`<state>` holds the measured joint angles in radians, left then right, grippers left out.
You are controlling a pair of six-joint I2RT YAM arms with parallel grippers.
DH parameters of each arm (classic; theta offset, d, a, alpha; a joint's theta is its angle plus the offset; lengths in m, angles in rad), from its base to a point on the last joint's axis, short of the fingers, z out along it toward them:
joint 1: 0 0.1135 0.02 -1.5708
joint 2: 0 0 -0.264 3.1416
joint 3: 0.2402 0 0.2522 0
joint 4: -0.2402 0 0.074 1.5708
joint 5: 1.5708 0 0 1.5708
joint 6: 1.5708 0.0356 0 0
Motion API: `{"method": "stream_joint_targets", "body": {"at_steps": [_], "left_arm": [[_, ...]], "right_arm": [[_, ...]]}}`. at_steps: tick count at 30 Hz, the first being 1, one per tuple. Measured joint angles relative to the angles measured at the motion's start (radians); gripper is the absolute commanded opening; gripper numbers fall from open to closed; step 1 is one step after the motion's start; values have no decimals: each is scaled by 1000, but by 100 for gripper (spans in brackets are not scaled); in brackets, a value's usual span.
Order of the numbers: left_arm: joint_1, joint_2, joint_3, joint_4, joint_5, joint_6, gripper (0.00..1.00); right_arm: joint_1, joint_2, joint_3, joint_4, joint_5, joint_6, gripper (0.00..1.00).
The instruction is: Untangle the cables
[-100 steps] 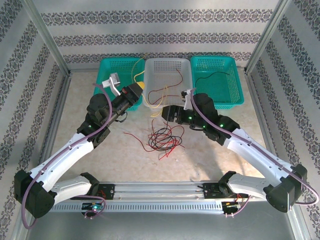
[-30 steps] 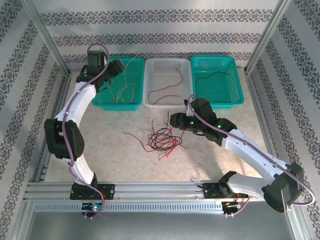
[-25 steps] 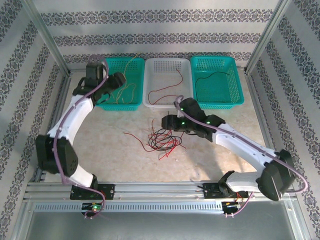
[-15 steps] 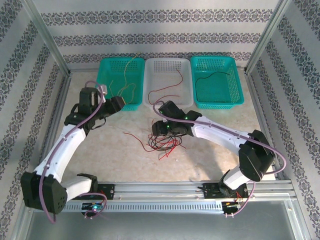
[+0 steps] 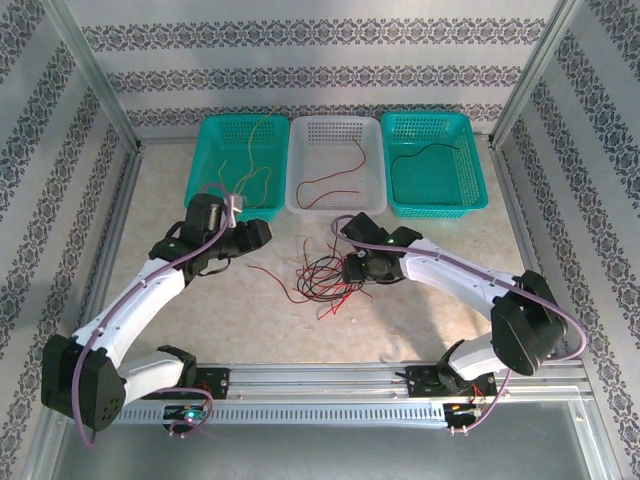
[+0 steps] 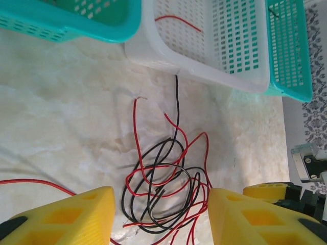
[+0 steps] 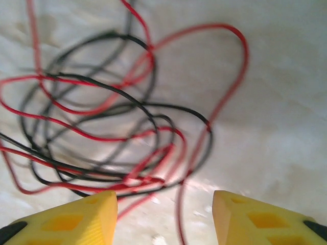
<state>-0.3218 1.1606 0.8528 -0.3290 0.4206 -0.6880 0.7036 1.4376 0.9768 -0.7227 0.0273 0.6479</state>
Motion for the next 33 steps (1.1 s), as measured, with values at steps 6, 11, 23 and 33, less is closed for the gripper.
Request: {"method": "stream_joint_targets", "body": {"at_steps": [6,11,23,33], "left_arm": [[-20,40,25,8,-8,-1,49],[-20,40,58,8,-10,0,49],[-32,40,97,8,-3,4,52],[-182,121,164,68,30,45,63]], "right_arm": [[-19,-8,-68,-3,-39,10,47],[-18,-6,-88,37,-119,8,33],[-18,-36,-61,35,-174,0,0],[65,-217,313,16,-222,-63,0]]}}
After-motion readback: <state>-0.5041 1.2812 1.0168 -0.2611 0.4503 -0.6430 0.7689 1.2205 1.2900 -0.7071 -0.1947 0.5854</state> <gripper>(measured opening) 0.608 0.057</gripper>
